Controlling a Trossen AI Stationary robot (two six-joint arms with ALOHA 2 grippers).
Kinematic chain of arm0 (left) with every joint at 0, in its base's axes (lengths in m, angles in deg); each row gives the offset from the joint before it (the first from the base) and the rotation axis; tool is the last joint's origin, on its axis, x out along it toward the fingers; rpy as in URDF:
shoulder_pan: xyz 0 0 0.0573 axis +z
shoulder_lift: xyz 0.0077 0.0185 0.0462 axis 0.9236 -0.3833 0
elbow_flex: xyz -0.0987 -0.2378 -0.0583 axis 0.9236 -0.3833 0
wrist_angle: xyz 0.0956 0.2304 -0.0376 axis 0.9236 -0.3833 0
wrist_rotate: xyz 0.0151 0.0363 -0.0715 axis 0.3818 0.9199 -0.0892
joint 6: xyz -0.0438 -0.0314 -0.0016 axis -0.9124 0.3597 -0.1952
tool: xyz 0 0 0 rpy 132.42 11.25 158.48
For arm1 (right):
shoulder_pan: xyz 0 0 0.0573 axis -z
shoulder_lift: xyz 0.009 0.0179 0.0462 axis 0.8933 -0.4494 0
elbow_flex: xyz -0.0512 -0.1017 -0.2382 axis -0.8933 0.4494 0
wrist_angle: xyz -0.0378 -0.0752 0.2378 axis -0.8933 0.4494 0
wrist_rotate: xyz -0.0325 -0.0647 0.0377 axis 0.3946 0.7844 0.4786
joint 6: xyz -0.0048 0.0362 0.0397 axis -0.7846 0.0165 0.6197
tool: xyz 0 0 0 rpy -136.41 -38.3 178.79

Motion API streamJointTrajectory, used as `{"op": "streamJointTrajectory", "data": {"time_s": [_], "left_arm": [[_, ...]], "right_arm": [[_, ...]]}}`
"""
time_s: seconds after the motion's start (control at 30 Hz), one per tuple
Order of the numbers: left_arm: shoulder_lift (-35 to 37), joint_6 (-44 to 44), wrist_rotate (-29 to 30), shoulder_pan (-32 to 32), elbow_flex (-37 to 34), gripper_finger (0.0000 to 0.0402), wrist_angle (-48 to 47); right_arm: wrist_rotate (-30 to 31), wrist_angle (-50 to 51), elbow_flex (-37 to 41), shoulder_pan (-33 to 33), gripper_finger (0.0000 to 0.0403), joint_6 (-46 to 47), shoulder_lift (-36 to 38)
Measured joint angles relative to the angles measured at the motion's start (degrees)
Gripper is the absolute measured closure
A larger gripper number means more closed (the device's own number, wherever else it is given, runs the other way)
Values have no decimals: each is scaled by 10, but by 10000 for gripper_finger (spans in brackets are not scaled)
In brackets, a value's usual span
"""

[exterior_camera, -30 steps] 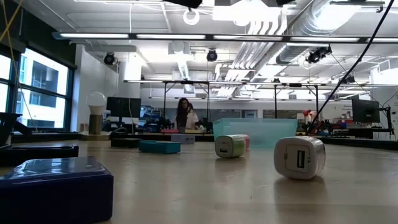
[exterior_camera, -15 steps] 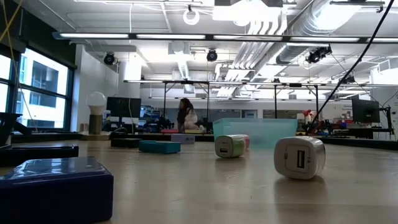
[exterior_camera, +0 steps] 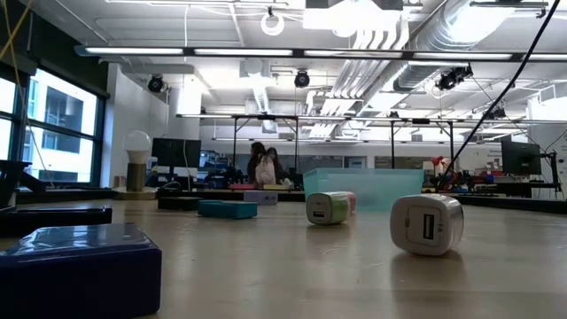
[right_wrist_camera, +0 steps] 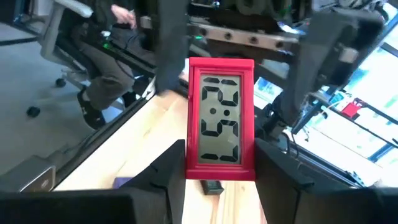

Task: Pick & Place Office items
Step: Put the red digital timer into the black bin

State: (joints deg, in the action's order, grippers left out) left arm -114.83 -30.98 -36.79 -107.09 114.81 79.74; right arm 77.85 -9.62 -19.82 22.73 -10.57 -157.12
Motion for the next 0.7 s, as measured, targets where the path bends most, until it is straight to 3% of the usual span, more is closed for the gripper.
{"op": "streamJointTrajectory", "data": {"time_s": [0.53,0.7], "left_arm": [[0,19,0,2,0,58,31],[0,2,0,10,0,81,30]], "right_arm": [[2,-17,0,0,263,0,0],[2,-17,0,0,263,0,0]]}}
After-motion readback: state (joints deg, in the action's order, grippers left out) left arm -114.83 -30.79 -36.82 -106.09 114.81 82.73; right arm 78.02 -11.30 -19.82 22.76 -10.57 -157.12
